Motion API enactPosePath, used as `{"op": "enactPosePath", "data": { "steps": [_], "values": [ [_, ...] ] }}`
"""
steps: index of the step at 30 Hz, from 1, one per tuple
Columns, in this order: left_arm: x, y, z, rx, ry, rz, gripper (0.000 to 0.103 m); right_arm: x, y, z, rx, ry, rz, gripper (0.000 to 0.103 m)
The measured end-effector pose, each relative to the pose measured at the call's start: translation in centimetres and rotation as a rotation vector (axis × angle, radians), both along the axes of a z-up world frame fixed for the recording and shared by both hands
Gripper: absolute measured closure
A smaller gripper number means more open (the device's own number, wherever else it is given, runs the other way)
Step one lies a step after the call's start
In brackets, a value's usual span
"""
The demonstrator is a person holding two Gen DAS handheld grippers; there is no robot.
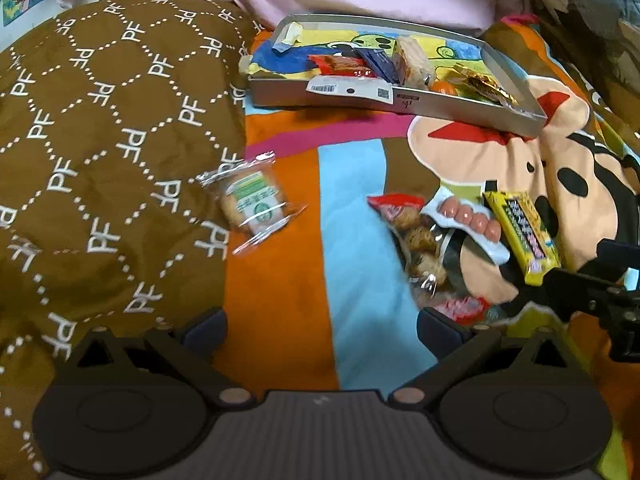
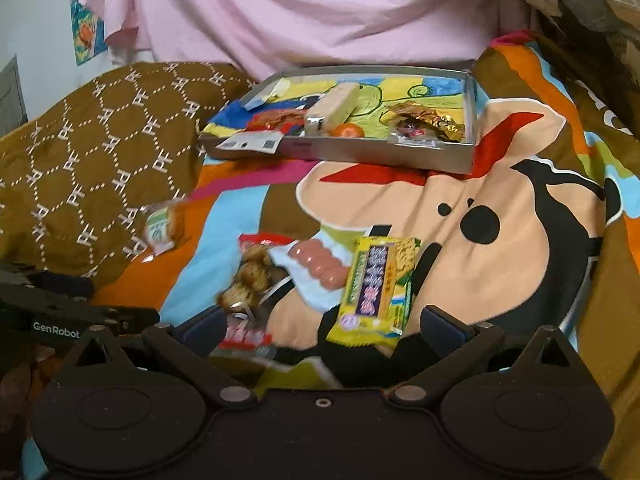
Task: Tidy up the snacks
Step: 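Lower the left gripper onto the quail egg packet while the right gripper approaches the yellow biscuit packet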
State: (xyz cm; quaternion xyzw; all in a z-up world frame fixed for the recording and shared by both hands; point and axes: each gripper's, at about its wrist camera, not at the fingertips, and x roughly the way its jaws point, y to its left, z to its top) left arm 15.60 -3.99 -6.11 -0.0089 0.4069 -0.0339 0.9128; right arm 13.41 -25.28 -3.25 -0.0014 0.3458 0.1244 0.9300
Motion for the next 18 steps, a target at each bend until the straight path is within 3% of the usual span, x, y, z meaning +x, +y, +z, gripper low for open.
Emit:
{"op": "enactPosePath", "data": {
  "steps": [4, 9, 18],
  "values": [
    [1.4, -0.7, 0.0, 0.011, -0.022, 0.001, 0.000, 1.3, -0.6, -0.8, -0.017, -0.048, 0.017, 0.001],
    [3.2, -1.2, 0.0, -0.004, -0.027, 0.004, 0.000, 2.8, -1.2, -1.8, -0.012, -0.040, 0.008, 0.008],
    [4.4, -2.0, -0.3, 0.009, -0.040, -0.011, 0.000, 5.2, -0.4, -4.1, -0.152, 0.055, -0.045, 0.022]
  ]
}}
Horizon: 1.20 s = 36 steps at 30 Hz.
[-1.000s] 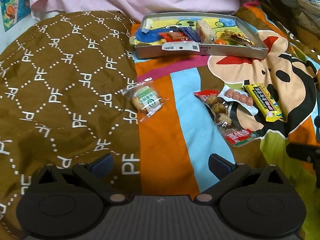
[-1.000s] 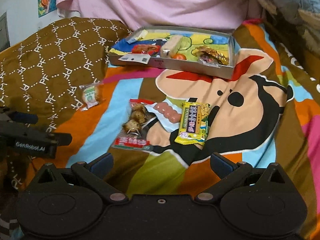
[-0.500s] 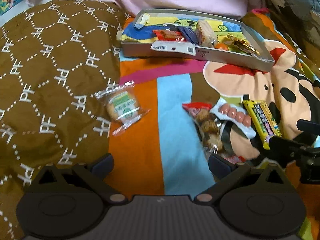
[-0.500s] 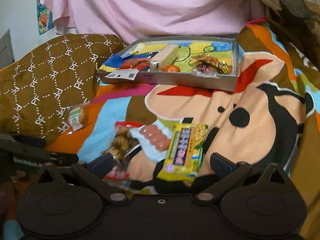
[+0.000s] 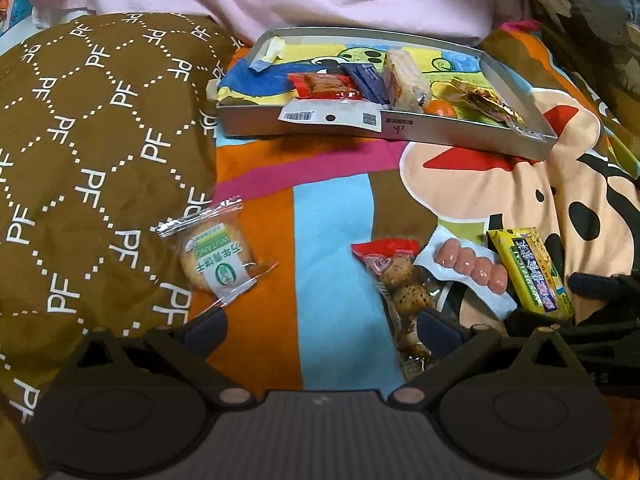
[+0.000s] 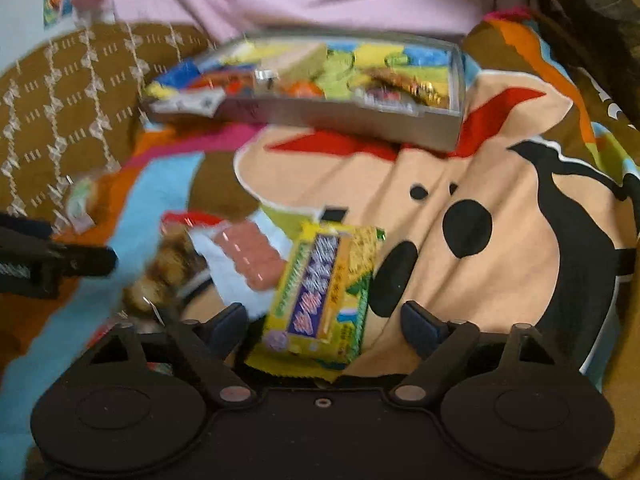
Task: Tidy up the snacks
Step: 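Lower the left gripper onto the quail egg packet while the right gripper approaches the yellow biscuit packet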
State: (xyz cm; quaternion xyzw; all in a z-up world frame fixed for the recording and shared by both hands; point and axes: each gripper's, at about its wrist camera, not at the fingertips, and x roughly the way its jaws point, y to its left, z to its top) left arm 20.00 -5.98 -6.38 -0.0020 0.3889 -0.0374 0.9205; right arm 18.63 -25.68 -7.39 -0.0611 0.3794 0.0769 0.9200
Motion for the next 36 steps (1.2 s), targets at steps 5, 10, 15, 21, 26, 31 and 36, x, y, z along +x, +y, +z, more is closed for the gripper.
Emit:
{"op": "enactPosePath", "data": {
  "steps": [5, 10, 15, 21, 26, 31, 36],
  "values": [
    [0.1, -0.6, -0.1, -0.016, 0.018, -0.042, 0.000, -0.1, -0.2, 0.2, -0.035, 0.021, 0.028, 0.046],
    [0.2, -1.8, -0.2, -0.036, 0.019, -0.128, 0.001, -0.3, -0.2, 0.3, -0.047, 0.024, 0.068, 0.050],
    [1.6, -3.6, -0.9, -0.011, 0.052, -0.200, 0.015, -0.2, -0.3, 0.1, -0.042, 0.021, 0.088, 0.050],
    [2.7, -4.0, -1.9, -0.027, 0.103, -0.216, 0.022, -0.2, -0.5, 0.0, -0.038, 0.015, 0.093, 0.049],
    [3.5, -4.4, -2.0, -0.049, 0.127, -0.213, 0.021, -0.1, -0.4, -0.1, -0.042, 0.005, 0.093, 0.048],
    [3.9, -4.8, -2.2, -0.027, 0.134, -0.190, 0.029, -0.1, -0.3, -0.3, -0.047, 0.001, 0.094, 0.047],
    [3.4, -4.5, -2.1, -0.019, 0.128, -0.190, 0.050, -0.2, 0.0, -0.6, -0.069, -0.016, 0.099, 0.044]
  ]
}}
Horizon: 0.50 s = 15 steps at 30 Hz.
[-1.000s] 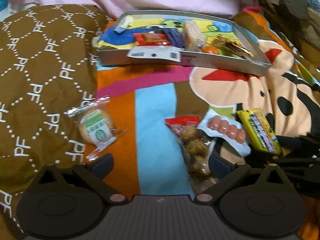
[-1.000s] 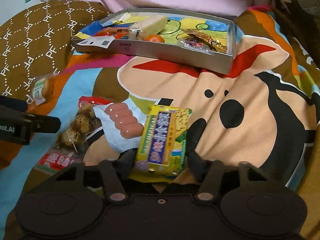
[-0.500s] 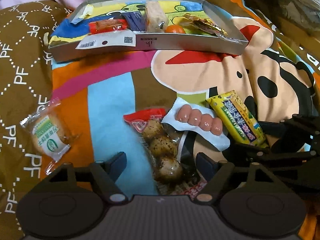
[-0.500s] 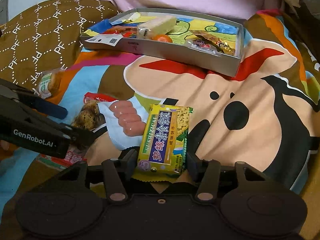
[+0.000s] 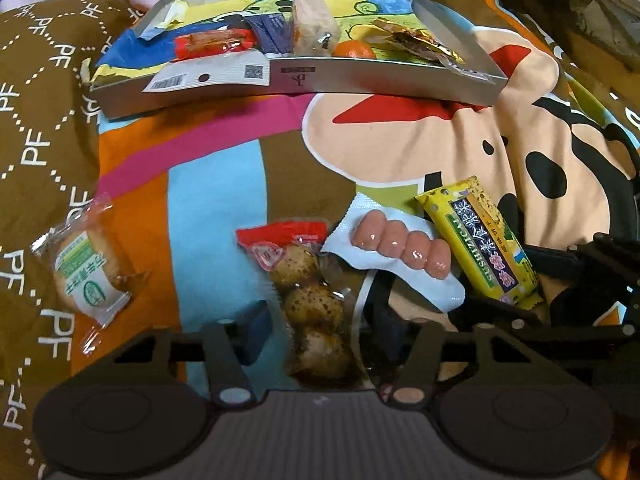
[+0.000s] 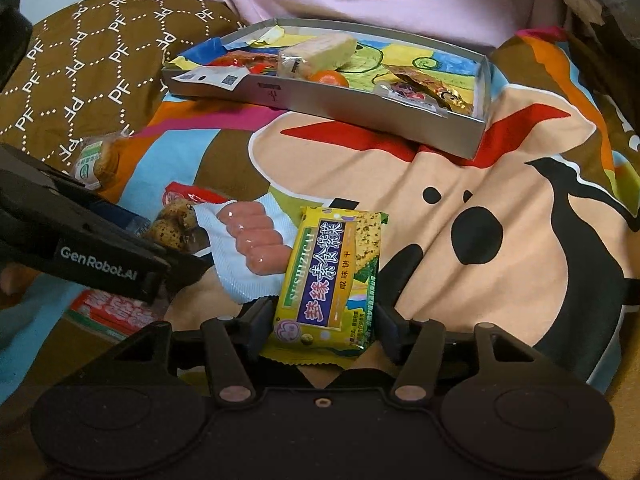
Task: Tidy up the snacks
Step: 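Lower the left gripper onto the quail egg packet while the right gripper approaches the yellow biscuit packet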
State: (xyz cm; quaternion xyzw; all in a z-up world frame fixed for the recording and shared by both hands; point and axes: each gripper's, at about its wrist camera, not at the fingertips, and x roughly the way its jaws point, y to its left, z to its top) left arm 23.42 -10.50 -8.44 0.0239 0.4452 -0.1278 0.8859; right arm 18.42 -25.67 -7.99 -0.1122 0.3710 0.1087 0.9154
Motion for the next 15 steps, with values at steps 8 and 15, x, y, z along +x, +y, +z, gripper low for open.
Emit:
{"op": "enactPosePath", "data": {
  "steps": [8, 15],
  "values": [
    [-0.8, 1.8, 0.6, -0.051, 0.045, 0.023, 0.059, -0.3, 0.5, 0.1, -0.019, -0.008, -0.003, 0.051],
    [-2.4, 3.1, 1.0, -0.039, 0.061, 0.040, 0.058, -1.5, 1.9, 0.7, -0.017, 0.028, 0.055, 0.052]
  ]
}}
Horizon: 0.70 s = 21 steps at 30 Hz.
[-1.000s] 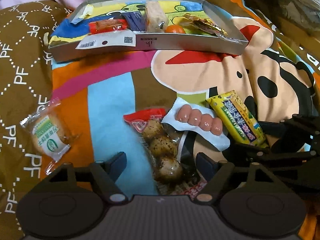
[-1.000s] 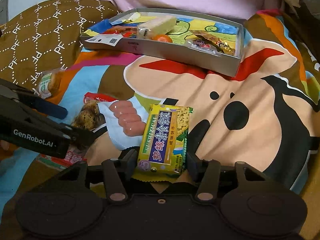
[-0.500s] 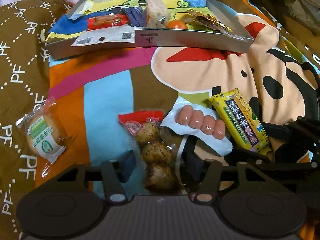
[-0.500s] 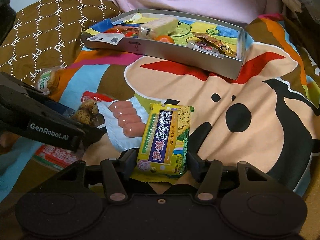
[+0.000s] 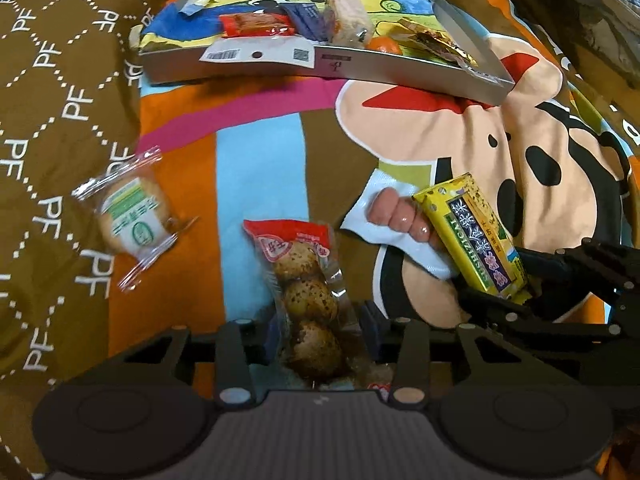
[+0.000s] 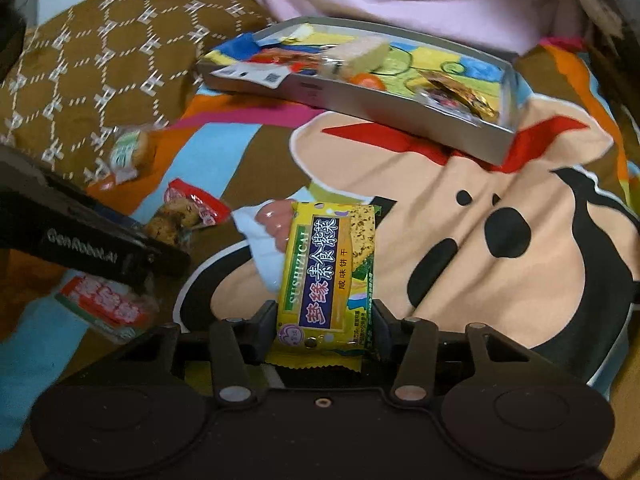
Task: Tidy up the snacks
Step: 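Lower the left gripper onto the quail egg packet while the right gripper approaches the yellow biscuit packet, then grasp the quail egg packet with the left gripper while the right gripper grasps the yellow biscuit packet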
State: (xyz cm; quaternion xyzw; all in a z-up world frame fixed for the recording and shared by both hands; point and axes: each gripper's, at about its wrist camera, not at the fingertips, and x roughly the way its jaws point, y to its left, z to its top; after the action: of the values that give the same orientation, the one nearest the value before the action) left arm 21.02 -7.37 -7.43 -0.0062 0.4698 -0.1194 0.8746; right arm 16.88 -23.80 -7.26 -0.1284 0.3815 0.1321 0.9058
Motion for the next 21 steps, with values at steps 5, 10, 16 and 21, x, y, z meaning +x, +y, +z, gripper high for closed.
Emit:
{"op": "enactPosePath", "data": {
  "steps": [5, 10, 16, 21],
  "values": [
    [0.3, -0.3, -0.3, 0.021, 0.007, -0.003, 0.053, 0.6, -0.3, -0.5, 0.024, 0.008, -0.026, 0.047],
    [0.1, -0.7, -0.4, 0.047, 0.003, -0.010, 0.056, 0.7, -0.3, -0.5, 0.033, 0.012, -0.031, 0.051],
    [-1.0, -0.6, 0.3, 0.071, 0.018, 0.038, 0.061, -0.4, 0.5, 0.1, 0.008, 0.019, -0.033, 0.054],
    [-3.4, -1.3, 0.9, 0.126, 0.021, 0.051, 0.062, -3.6, 2.4, 0.7, -0.116, -0.026, 0.034, 0.054]
  ]
}}
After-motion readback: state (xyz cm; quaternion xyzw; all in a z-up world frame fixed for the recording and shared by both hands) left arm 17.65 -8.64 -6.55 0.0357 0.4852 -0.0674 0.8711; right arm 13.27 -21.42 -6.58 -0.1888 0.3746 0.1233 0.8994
